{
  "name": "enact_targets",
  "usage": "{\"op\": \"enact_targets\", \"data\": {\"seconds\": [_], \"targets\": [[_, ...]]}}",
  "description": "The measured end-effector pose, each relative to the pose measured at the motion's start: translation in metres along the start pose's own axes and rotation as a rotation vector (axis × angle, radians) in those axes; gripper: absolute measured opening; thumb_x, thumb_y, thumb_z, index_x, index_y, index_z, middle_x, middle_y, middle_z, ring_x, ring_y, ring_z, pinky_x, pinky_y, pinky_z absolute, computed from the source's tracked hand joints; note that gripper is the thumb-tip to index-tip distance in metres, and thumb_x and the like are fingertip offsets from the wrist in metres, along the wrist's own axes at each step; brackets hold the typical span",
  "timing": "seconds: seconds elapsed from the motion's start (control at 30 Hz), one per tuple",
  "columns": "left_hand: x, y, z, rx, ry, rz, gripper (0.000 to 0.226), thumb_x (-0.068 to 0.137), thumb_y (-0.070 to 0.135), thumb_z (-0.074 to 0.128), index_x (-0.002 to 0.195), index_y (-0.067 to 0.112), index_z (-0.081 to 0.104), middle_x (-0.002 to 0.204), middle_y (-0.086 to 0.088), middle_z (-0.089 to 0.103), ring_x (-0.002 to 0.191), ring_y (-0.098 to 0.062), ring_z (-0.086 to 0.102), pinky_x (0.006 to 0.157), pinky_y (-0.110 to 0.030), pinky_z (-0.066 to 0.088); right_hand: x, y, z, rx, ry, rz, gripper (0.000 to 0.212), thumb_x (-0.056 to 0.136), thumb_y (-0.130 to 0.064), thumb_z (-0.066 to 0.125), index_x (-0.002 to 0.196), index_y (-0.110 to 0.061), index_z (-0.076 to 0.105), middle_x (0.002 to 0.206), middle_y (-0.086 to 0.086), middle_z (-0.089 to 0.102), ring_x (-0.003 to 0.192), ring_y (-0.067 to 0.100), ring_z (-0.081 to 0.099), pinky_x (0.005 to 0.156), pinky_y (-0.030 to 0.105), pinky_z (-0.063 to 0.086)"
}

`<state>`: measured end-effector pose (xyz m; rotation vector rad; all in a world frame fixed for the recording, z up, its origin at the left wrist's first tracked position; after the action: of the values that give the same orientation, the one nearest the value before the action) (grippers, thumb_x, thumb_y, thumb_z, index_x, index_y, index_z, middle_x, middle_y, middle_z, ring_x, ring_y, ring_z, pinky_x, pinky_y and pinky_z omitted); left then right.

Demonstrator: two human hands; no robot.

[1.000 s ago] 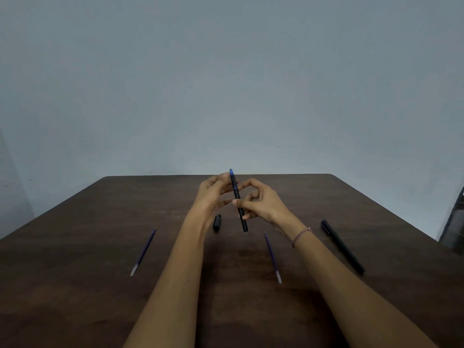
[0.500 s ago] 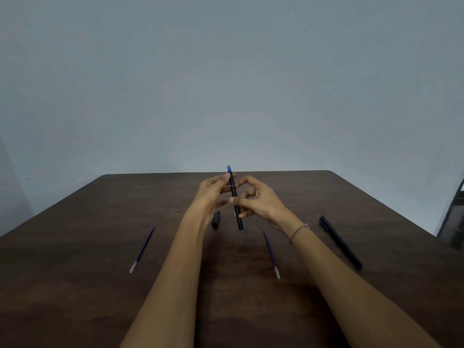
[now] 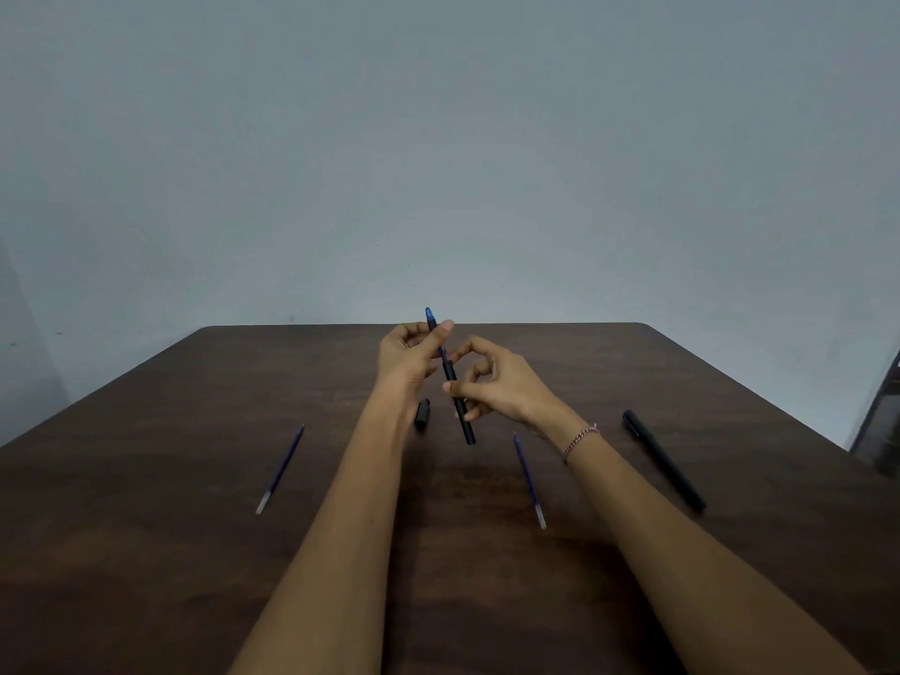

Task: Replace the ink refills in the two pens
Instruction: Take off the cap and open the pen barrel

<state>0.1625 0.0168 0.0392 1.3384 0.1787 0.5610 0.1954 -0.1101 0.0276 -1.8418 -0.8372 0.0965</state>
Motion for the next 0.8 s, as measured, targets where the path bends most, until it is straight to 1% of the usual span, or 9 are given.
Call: {"op": "enact_targets", "data": {"seconds": [0.1, 0.17, 0.23, 0.33, 0.43, 0.57, 0.63, 0.8], "targets": [[0.001, 0.001, -0.004, -0.036, 0.003, -0.013, 0.015, 0.084, 0.025, 0.068, 0.091, 0.013, 0.06, 0.084, -0.001, 0.065, 0.078, -0.014, 0.06, 0.073, -0.027, 0.05, 0.0, 0.0, 0.0, -0.002, -0.014, 0.006, 0.028, 0.081, -0.017, 0.072, 0.104, -0.021, 0.057, 0.069, 0.005, 0.062, 0.059, 0.016, 0.066, 0.062, 0.03, 0.06], [0.002, 0.001, -0.005, -0.051, -0.008, -0.023, 0.011, 0.085, 0.024, 0.067, 0.089, 0.015, 0.063, 0.082, 0.0, 0.067, 0.077, -0.013, 0.061, 0.076, -0.029, 0.05, -0.001, 0.0, 0.0, 0.001, -0.023, 0.007, 0.028, 0.082, -0.016, 0.071, 0.105, -0.021, 0.057, 0.069, 0.004, 0.062, 0.059, 0.016, 0.066, 0.061, 0.028, 0.06], [0.002, 0.002, -0.007, -0.068, -0.007, -0.026, 0.009, 0.085, 0.022, 0.067, 0.087, 0.014, 0.063, 0.081, 0.0, 0.068, 0.074, -0.012, 0.062, 0.075, -0.028, 0.051, -0.001, 0.0, 0.0, 0.009, -0.033, 0.007, 0.028, 0.082, -0.015, 0.071, 0.106, -0.021, 0.057, 0.069, 0.004, 0.062, 0.058, 0.014, 0.066, 0.061, 0.026, 0.059], [0.002, 0.004, -0.01, -0.138, 0.047, -0.017, 0.007, 0.085, 0.019, 0.067, 0.083, 0.015, 0.062, 0.08, 0.0, 0.067, 0.068, -0.009, 0.062, 0.066, -0.023, 0.053, -0.001, 0.0, 0.001, 0.024, -0.059, 0.017, 0.029, 0.082, -0.015, 0.072, 0.105, -0.022, 0.057, 0.068, 0.002, 0.062, 0.059, 0.014, 0.066, 0.061, 0.027, 0.059], [0.001, 0.007, -0.014, -0.242, 0.095, 0.01, 0.007, 0.086, 0.016, 0.066, 0.08, 0.016, 0.061, 0.078, 0.0, 0.066, 0.065, -0.008, 0.061, 0.06, -0.021, 0.054, -0.002, -0.001, 0.003, 0.029, -0.095, 0.015, 0.028, 0.081, -0.015, 0.072, 0.102, -0.025, 0.056, 0.068, 0.0, 0.062, 0.058, 0.011, 0.066, 0.06, 0.026, 0.059], [0.001, 0.012, -0.02, -0.334, 0.143, 0.059, 0.006, 0.087, 0.015, 0.064, 0.082, 0.015, 0.06, 0.077, -0.001, 0.066, 0.065, -0.009, 0.062, 0.06, -0.019, 0.055, -0.003, -0.002, 0.006, 0.03, -0.13, 0.003, 0.027, 0.081, -0.015, 0.073, 0.098, -0.027, 0.055, 0.069, 0.001, 0.062, 0.057, 0.009, 0.065, 0.059, 0.025, 0.058], [0.002, 0.012, -0.023, -0.356, 0.189, 0.061, 0.005, 0.087, 0.015, 0.064, 0.084, 0.014, 0.06, 0.077, -0.001, 0.066, 0.066, -0.009, 0.062, 0.06, -0.019, 0.055, -0.003, -0.002, 0.006, 0.03, -0.129, -0.002, 0.028, 0.08, -0.016, 0.074, 0.098, -0.027, 0.055, 0.072, 0.003, 0.063, 0.058, 0.011, 0.066, 0.06, 0.026, 0.058], [0.005, 0.01, -0.032, -0.368, 0.251, 0.031, 0.006, 0.085, 0.015, 0.066, 0.086, 0.013, 0.06, 0.078, -0.002, 0.065, 0.066, -0.01, 0.062, 0.06, -0.019, 0.055, -0.003, -0.003, 0.003, 0.054, -0.07, -0.034, 0.031, 0.077, -0.015, 0.076, 0.097, -0.026, 0.055, 0.076, 0.006, 0.065, 0.061, 0.014, 0.068, 0.058, 0.024, 0.057]]}}
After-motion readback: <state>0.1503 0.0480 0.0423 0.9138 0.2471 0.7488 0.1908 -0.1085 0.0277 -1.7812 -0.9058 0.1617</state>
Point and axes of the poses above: each hand's wrist, its own x-axis towards the middle knuckle, its own z-axis out of the palm, y = z × x, the point moved 3 cm from there along x, towards the middle knuckle
